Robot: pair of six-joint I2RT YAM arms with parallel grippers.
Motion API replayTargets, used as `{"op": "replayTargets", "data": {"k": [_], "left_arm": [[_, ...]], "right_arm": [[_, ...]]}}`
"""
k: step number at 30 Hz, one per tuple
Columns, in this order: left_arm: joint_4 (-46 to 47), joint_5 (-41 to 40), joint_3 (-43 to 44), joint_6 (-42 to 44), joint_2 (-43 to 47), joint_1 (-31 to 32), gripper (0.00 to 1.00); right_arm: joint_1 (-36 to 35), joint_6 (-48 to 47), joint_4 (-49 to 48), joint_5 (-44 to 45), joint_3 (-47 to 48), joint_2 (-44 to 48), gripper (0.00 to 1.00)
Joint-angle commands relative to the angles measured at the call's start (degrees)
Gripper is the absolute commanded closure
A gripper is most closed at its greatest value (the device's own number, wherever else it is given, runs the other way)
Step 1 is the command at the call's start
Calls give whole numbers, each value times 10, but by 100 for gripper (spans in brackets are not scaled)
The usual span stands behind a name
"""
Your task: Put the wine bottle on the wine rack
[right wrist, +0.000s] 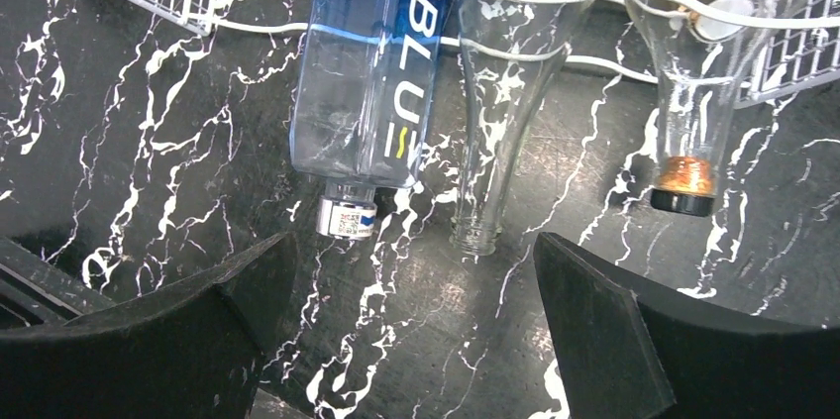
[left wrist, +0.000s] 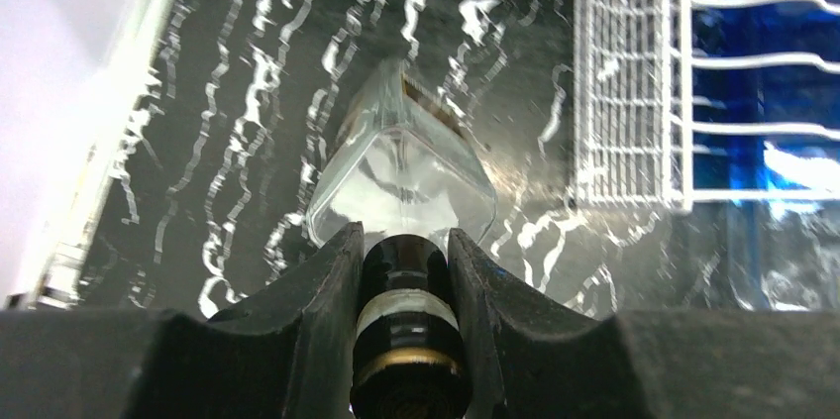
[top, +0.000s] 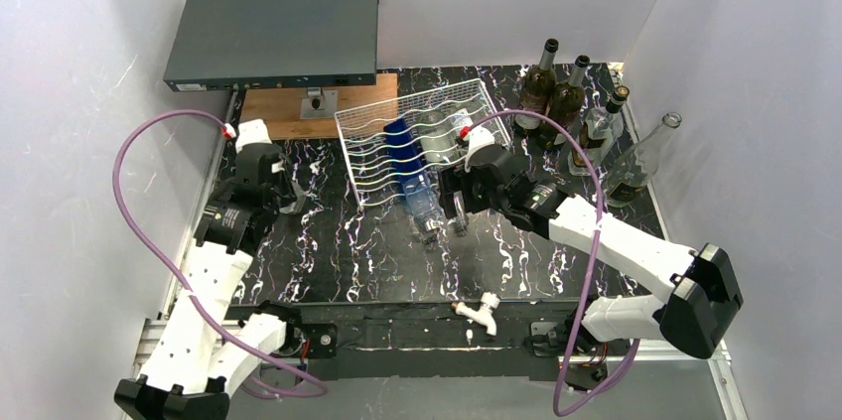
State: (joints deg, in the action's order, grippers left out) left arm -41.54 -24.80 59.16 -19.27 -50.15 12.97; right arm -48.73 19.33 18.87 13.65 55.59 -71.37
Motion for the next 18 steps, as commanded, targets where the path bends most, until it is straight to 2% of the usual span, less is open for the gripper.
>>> {"op": "replayTargets", "data": {"k": [1, 9, 18], "left_arm": [[-74, 49, -26, -86, 4, 47, 100], [-99, 71, -64, -153, 15, 109, 100], [-76, 101, -106, -247, 12, 177, 100]], "right_arm": [[3, 12, -37, -19, 29, -15, 2], [3, 18, -47, -33, 24, -31, 2], [2, 22, -52, -55, 15, -43, 2]]}}
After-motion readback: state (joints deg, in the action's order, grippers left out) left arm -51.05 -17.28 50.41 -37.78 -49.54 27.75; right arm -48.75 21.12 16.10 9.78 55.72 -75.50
